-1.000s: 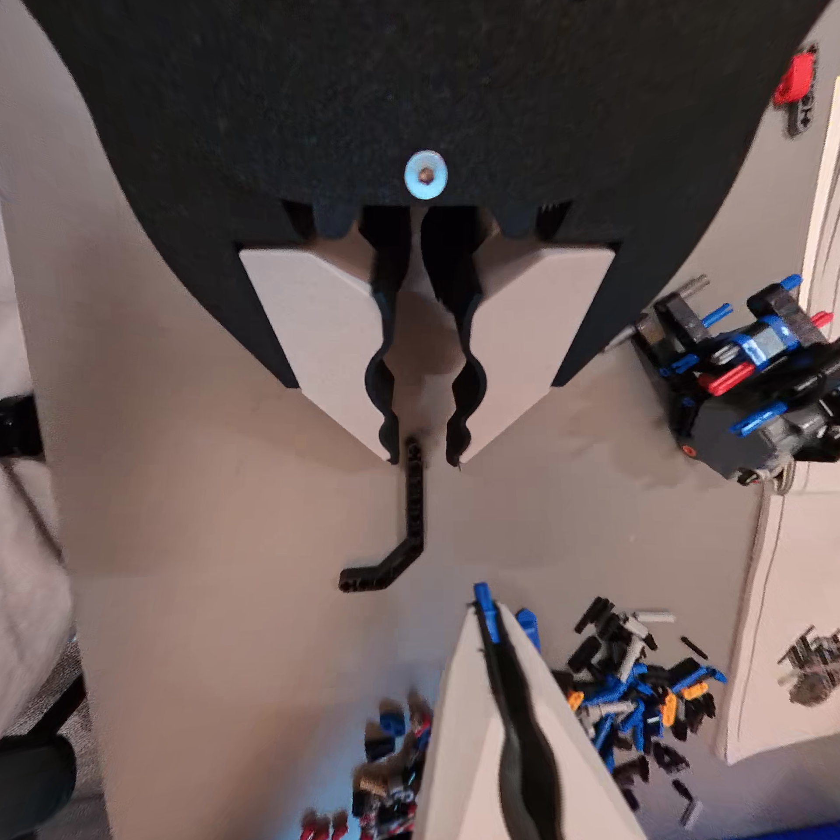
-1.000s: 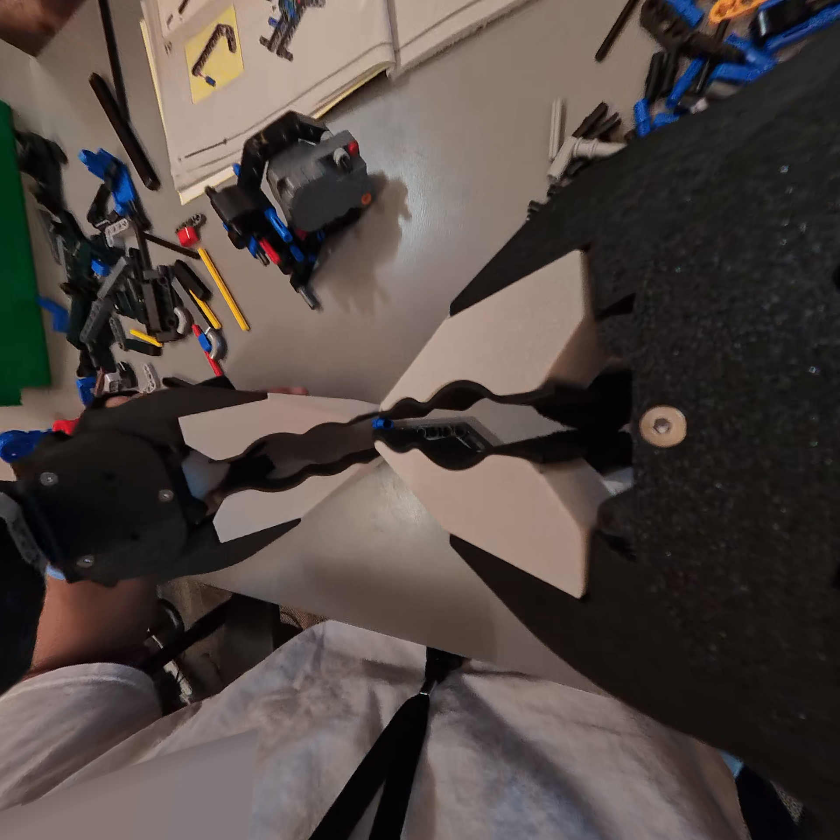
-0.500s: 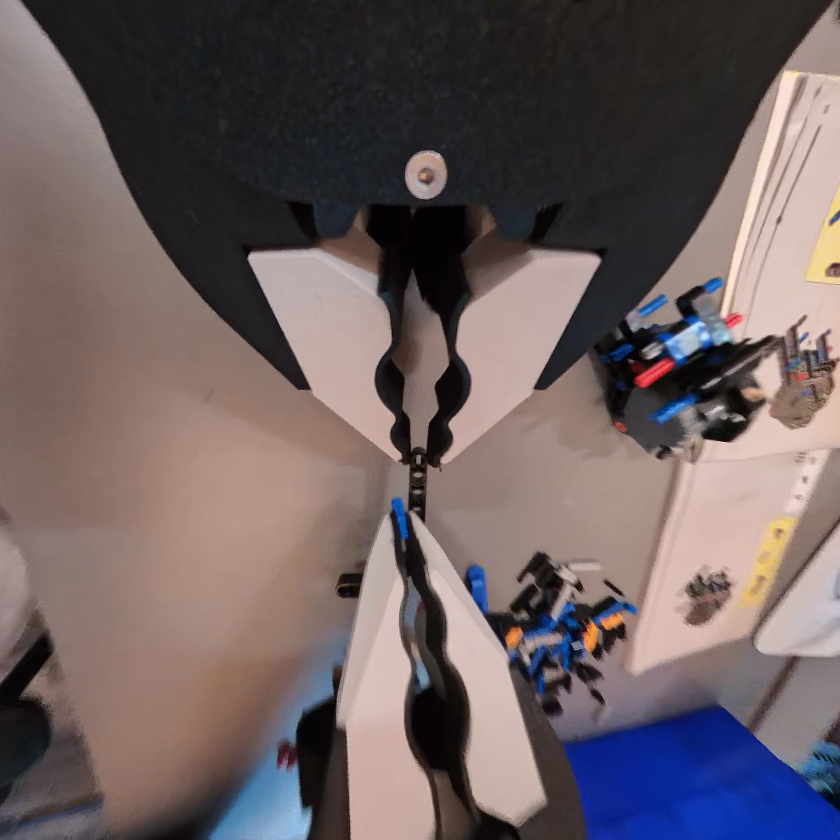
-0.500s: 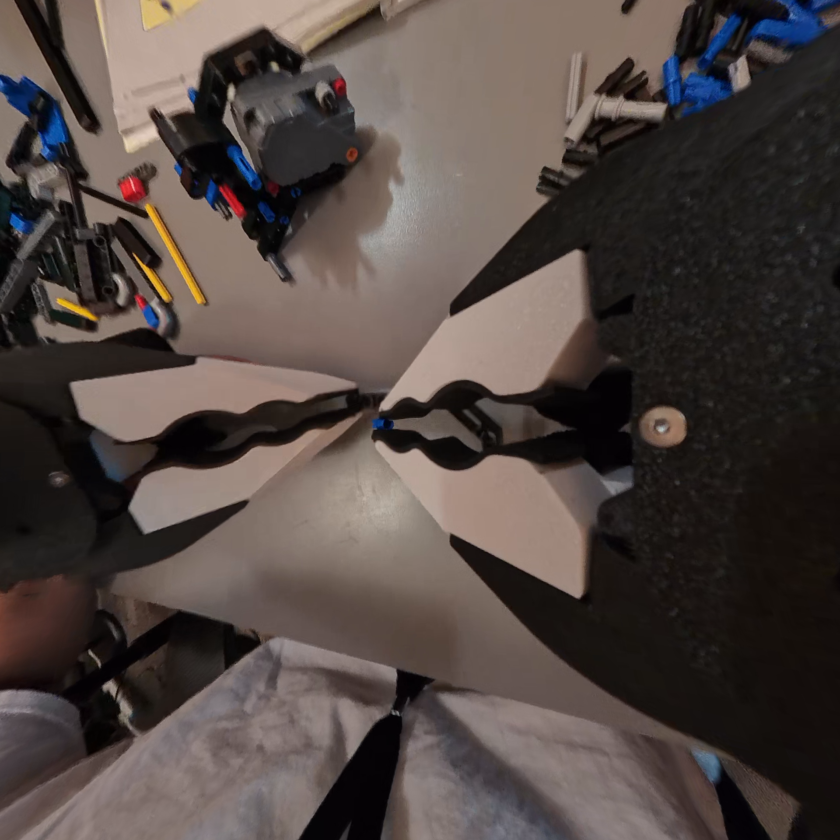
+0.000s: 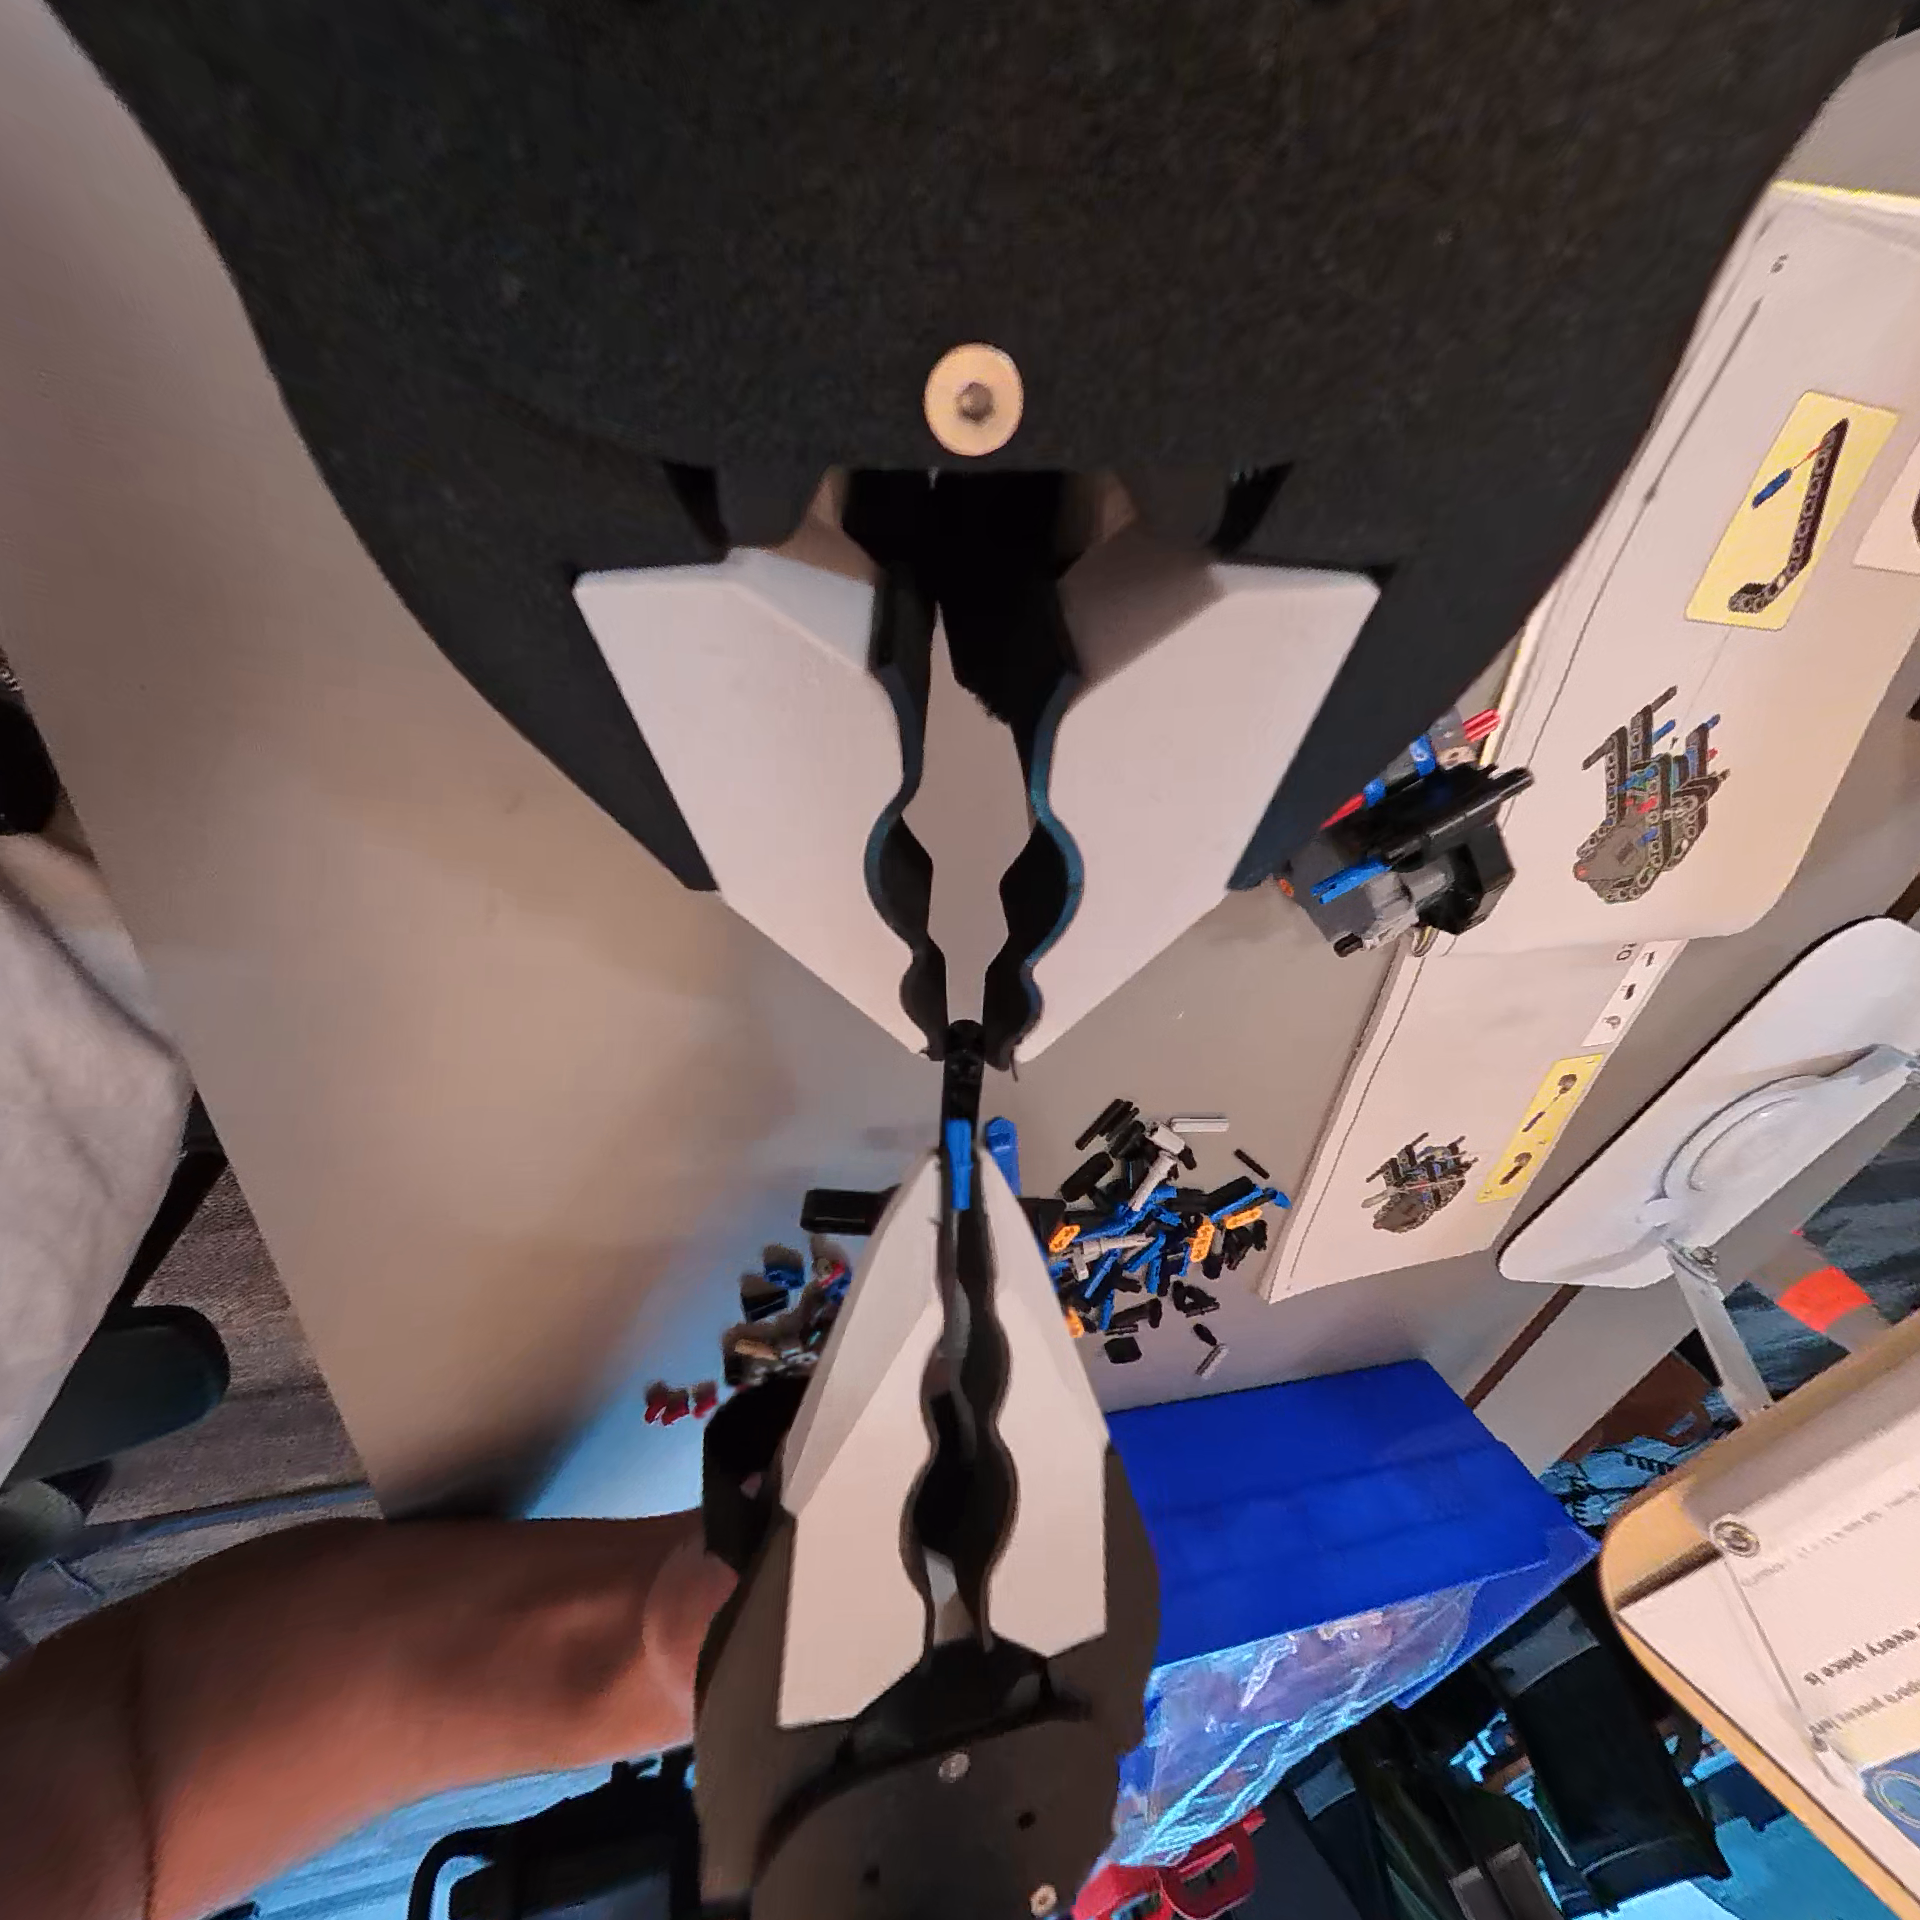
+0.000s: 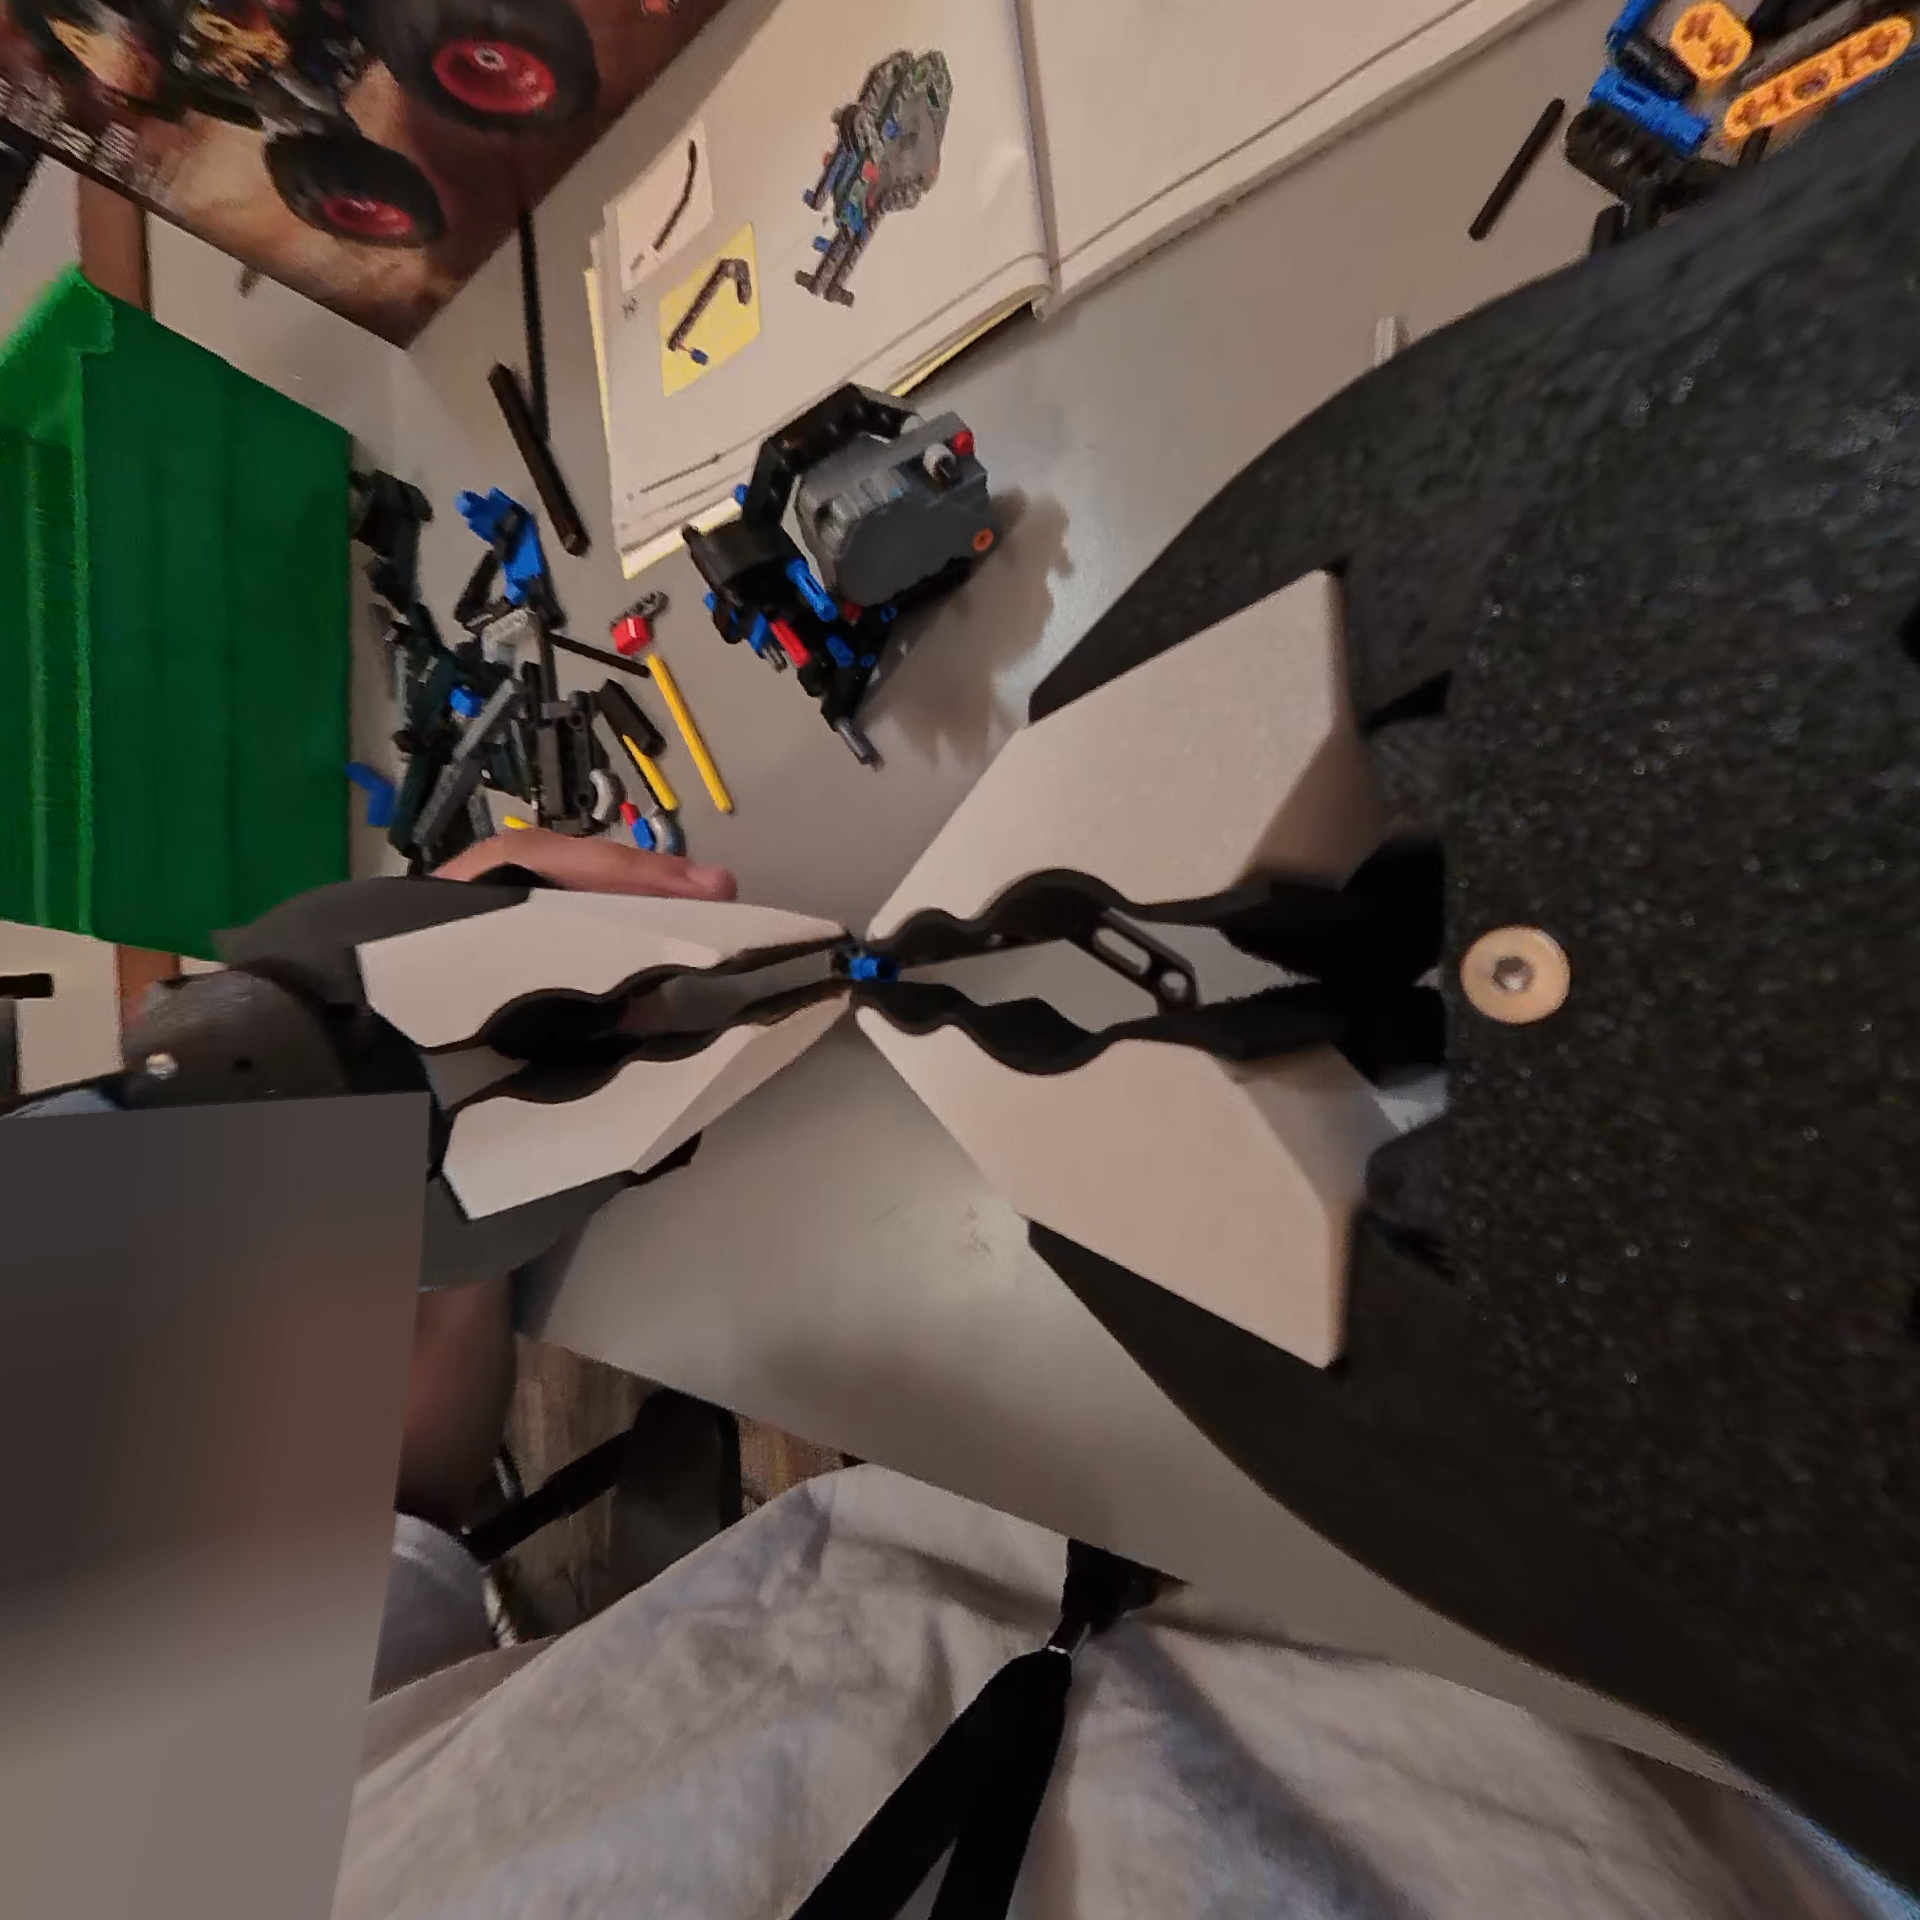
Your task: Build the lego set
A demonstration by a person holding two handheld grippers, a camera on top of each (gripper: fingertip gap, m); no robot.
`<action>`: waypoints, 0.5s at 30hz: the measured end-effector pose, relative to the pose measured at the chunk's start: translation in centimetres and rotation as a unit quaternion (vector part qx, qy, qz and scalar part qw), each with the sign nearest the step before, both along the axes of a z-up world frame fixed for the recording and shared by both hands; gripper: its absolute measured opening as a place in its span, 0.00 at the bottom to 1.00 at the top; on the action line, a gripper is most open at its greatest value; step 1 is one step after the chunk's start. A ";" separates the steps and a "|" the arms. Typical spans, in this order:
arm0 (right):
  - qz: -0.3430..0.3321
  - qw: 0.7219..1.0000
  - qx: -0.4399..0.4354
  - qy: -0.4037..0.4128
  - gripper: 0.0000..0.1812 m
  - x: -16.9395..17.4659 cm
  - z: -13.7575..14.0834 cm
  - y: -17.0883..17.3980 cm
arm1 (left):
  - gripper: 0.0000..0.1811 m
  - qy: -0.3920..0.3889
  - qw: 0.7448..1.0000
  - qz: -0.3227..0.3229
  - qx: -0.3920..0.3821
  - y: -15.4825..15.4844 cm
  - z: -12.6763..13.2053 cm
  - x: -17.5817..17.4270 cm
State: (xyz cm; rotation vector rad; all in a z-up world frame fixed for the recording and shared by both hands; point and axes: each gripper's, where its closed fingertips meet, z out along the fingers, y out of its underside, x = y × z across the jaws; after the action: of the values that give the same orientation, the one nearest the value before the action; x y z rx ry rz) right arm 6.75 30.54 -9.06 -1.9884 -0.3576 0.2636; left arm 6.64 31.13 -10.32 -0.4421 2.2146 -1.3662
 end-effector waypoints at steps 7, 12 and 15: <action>-0.002 1.000 -0.006 -0.007 0.02 -0.1 -0.3 0.1 | 0.03 0.001 1.000 -0.014 -0.020 -0.9 0.5 -0.6; 0.010 1.000 0.002 0.006 0.02 -0.5 0.6 -0.2 | 0.03 0.016 1.000 -0.001 -0.023 -0.1 0.2 -0.1; -0.004 0.999 -0.014 -0.046 0.02 -0.4 -0.7 0.1 | 0.03 0.013 1.000 -0.010 -0.020 -0.3 0.1 -0.4</action>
State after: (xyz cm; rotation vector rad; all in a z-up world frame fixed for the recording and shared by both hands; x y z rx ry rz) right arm 6.39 30.69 -9.71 -2.0328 -0.4072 0.1736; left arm 6.24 30.80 -10.18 -0.4552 2.2210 -1.4237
